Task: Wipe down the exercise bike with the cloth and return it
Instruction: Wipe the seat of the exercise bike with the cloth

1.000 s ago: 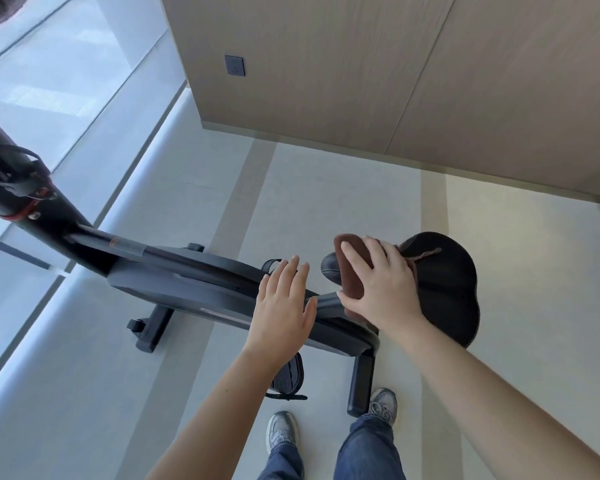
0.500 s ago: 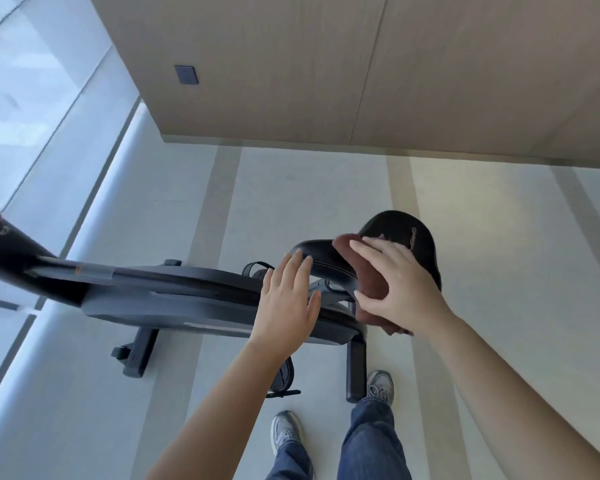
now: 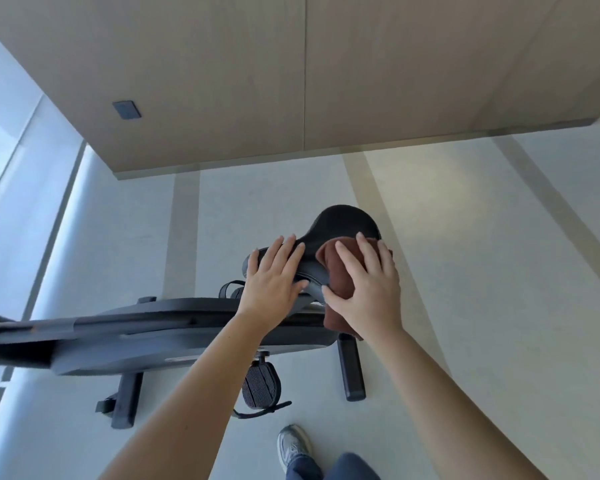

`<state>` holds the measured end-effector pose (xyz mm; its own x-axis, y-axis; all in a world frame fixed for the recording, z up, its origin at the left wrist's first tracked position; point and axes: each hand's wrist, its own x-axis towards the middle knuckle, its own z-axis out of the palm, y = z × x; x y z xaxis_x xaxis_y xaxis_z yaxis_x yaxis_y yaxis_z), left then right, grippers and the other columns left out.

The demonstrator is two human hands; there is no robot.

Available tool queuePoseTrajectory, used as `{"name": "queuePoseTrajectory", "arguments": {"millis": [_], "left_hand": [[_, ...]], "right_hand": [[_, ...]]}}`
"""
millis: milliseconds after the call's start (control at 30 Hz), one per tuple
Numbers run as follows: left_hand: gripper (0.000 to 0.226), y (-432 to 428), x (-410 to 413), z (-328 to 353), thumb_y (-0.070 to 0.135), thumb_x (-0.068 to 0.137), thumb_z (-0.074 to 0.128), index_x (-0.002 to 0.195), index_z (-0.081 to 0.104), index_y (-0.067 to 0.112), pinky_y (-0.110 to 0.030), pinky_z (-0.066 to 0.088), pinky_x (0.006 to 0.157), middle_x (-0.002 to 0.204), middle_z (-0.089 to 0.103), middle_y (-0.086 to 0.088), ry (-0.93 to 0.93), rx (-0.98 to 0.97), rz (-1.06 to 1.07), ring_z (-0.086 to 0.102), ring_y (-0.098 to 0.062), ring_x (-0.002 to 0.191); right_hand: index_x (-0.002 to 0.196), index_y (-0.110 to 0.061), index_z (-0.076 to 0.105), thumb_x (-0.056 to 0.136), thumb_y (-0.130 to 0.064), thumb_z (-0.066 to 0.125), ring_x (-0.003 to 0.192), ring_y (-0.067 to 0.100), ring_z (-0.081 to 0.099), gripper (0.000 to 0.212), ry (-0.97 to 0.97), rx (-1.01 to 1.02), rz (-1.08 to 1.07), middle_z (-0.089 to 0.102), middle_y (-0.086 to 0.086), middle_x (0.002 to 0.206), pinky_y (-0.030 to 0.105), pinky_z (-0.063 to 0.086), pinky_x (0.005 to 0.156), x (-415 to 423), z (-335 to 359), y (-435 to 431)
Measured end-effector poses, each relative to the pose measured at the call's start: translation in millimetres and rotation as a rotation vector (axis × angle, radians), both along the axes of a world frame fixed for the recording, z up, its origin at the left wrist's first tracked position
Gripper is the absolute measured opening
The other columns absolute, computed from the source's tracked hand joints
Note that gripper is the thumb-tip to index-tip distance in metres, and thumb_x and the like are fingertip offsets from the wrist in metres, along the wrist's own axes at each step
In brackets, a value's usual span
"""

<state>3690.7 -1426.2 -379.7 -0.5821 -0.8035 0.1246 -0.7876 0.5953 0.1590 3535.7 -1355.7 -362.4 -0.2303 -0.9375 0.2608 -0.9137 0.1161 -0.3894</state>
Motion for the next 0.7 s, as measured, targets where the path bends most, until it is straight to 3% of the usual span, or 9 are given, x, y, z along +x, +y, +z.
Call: {"name": "queuePoseTrajectory", "arguments": {"millis": [267, 567, 700], "left_hand": [[0.058, -1, -1, -7, 0.021, 0.074, 0.075, 0.125, 0.052, 0.003, -0.055, 0.037, 0.094, 0.131, 0.053, -0.016, 0.084, -0.009, 0.015, 0.050, -0.035, 0.119], [0.056, -8, 4, -14, 0.027, 0.081, 0.067, 0.130, 0.048, 0.006, -0.051, 0.031, 0.099, 0.136, 0.048, -0.014, 0.118, -0.029, -0.035, 0.045, -0.034, 0.123], [0.052, -24, 17, -19, 0.035, 0.084, 0.063, 0.128, 0.051, 0.009, -0.046, 0.039, 0.091, 0.130, 0.054, -0.011, 0.150, -0.082, -0.167, 0.051, -0.032, 0.115]], "right_hand": [[0.121, -0.020, 0.059, 0.063, -0.037, 0.076, 0.122, 0.045, 0.043, 0.063, 0.007, -0.021, -0.012, 0.050, 0.015, 0.136, 0.057, 0.047, 0.086, 0, -3, 0], [0.128, -0.019, 0.054, 0.073, -0.043, 0.065, 0.125, 0.043, 0.042, 0.061, 0.048, -0.158, -0.105, 0.049, 0.015, 0.137, 0.052, 0.043, 0.098, 8, -14, 4], [0.129, -0.020, 0.051, 0.079, -0.050, 0.057, 0.124, 0.044, 0.041, 0.059, 0.143, -0.274, -0.226, 0.048, 0.018, 0.136, 0.051, 0.040, 0.099, 23, -34, 10]]}}
